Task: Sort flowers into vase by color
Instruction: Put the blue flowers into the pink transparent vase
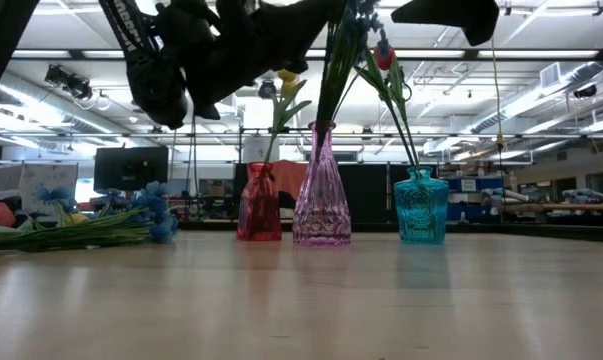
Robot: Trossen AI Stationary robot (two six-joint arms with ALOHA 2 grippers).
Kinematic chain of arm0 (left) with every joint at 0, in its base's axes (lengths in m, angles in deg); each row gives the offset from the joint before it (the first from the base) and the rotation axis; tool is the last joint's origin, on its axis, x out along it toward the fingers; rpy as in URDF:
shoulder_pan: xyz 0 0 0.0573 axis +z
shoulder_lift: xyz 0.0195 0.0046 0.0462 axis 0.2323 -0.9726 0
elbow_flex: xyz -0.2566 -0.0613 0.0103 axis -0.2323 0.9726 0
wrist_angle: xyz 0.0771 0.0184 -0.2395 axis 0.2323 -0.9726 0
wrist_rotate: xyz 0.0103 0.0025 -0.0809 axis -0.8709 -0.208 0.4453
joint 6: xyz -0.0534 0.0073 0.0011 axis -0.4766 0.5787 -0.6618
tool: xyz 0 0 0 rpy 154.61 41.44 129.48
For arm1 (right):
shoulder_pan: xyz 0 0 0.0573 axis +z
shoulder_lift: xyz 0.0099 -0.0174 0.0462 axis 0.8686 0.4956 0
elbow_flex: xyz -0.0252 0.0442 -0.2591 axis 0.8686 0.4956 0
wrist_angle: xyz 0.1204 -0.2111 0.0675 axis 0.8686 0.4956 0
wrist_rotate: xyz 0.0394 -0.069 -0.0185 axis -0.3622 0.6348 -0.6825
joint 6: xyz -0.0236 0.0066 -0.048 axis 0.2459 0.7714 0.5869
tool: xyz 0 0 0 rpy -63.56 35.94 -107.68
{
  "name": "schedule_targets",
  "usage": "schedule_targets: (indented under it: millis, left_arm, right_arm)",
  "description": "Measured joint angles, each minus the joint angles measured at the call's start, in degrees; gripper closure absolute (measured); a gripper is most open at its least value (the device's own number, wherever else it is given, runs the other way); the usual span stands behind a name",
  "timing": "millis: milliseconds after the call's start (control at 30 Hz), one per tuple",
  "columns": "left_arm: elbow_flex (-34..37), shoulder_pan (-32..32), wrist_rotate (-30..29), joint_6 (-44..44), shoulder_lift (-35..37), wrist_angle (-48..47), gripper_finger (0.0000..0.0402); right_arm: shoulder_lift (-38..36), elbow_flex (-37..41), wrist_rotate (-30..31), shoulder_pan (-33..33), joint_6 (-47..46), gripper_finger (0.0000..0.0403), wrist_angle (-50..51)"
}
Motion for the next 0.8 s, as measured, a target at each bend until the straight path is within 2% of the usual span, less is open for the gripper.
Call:
schedule_targets:
  millis: [267, 500, 800]
  left_arm:
    - [0.12, 0.06, -0.06, -4.32, 0.0, 0.0, 0.0296]
    - [0.12, 0.04, 0.26, -7.2, 0.0, -0.09, 0.0293]
    - [0.1, 0.04, -2.2, -8.87, 0.02, -1.1, 0.0218]
  right_arm:
    - [0.0, 0.0, 0.06, -6.33, 4.35, 0.0132, -1.76]
    - [0.37, 0.0, -3.34, -9.61, 7.89, 0.0133, -4.57]
    - [0.37, 0.0, -6.19, -11.43, 9.89, 0.0133, -11.56]
